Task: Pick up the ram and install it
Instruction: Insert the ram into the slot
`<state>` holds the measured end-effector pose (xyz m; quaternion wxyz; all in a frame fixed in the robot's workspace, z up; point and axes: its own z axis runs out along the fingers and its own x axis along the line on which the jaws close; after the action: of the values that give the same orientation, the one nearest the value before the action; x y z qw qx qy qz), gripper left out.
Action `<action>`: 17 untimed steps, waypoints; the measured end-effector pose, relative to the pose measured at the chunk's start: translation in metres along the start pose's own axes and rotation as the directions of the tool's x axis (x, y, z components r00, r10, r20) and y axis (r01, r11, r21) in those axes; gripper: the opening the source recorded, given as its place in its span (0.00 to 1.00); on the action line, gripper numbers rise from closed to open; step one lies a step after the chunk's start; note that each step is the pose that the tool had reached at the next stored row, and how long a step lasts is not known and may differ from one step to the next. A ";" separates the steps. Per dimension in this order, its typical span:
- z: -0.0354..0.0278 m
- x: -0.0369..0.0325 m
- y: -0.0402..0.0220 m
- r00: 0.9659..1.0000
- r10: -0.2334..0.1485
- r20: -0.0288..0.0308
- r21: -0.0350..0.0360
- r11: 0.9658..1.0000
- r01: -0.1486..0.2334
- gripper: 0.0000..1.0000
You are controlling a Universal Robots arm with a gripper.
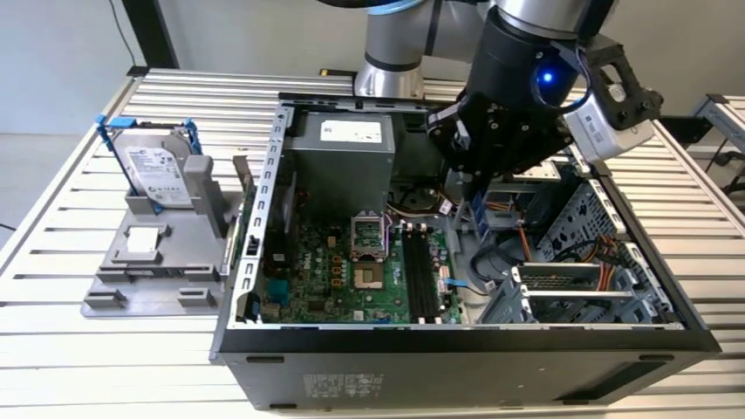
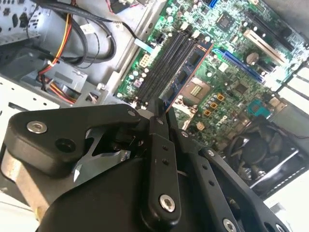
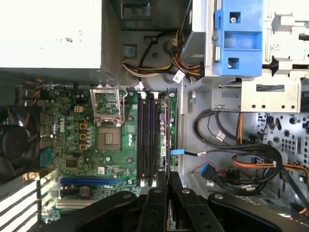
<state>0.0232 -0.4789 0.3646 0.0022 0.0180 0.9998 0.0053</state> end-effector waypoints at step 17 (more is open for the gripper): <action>0.0282 -0.0117 0.0019 0.999 0.043 0.000 0.000 0.999 -0.043 0.00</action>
<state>0.0351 -0.4771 0.3365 0.0022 0.0397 0.9992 0.0051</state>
